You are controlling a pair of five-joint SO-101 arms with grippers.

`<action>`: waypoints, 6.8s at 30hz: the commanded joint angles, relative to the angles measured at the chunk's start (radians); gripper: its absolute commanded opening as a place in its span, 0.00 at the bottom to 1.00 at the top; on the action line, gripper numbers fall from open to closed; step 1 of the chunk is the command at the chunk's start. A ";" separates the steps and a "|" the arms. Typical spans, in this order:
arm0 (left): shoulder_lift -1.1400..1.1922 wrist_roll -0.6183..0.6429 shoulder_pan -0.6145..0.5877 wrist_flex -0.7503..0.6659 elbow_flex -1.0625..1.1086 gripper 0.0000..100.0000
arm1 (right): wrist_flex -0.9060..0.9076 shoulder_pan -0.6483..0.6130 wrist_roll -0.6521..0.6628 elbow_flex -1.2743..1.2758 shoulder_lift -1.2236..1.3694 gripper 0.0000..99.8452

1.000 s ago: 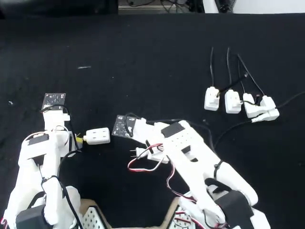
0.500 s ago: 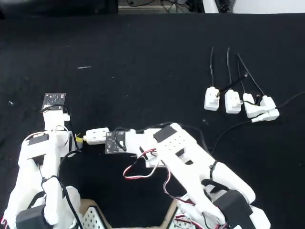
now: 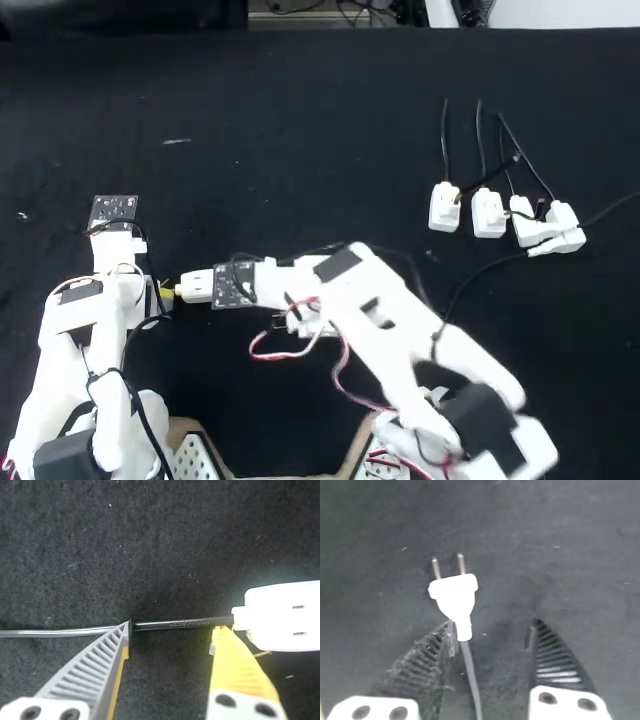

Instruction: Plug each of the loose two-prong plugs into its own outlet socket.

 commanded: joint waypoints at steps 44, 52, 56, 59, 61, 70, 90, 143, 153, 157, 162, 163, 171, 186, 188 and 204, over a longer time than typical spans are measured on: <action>0.000 0.005 -0.015 -0.017 0.005 0.26 | -0.020 -0.064 -0.384 -0.179 0.022 0.01; 0.000 0.005 -0.015 -0.017 0.005 0.26 | -0.166 -0.063 -0.554 -0.239 -0.025 0.01; 0.000 0.002 -0.010 -0.017 0.004 0.26 | -0.232 -0.064 -0.677 -0.202 -0.033 0.01; 0.000 0.000 -0.004 -0.017 -0.012 0.26 | -0.295 -0.051 -0.694 -0.099 -0.110 0.01; 0.000 0.005 0.010 -0.017 -0.050 0.26 | -0.400 -0.031 -0.698 0.010 -0.183 0.01; 0.000 0.204 0.194 -0.015 -0.325 0.26 | -0.813 0.032 -0.700 0.311 -0.298 0.01; 0.087 0.137 0.196 0.028 -0.325 0.26 | -0.816 0.034 -0.700 0.300 -0.298 0.01; 0.000 0.146 0.166 0.353 -0.522 0.26 | -0.809 0.262 -0.939 0.274 -0.300 0.01; 0.305 0.146 -0.090 0.095 -0.522 0.26 | -0.809 0.262 -0.939 0.277 -0.300 0.01; 0.377 0.147 -0.091 0.095 -0.550 0.26 | -0.809 0.262 -0.939 0.278 -0.300 0.01; 0.436 0.146 -0.094 0.095 -0.555 0.26 | -0.809 0.262 -0.939 0.278 -0.300 0.01; 0.440 0.146 -0.096 0.101 -0.553 0.26 | -0.809 0.262 -0.939 0.278 -0.300 0.01; 0.411 0.152 -0.096 0.313 -0.622 0.26 | -0.809 0.262 -0.939 0.277 -0.300 0.01; 0.009 0.160 0.094 0.542 -0.688 0.26 | -0.795 0.155 -0.872 0.298 -0.298 0.01; -0.037 0.206 0.150 0.534 -0.674 0.26 | -0.795 0.100 -0.802 0.303 -0.298 0.01; -0.321 0.456 0.309 0.167 -0.246 0.26 | -0.807 -0.077 -0.796 0.326 -0.298 0.01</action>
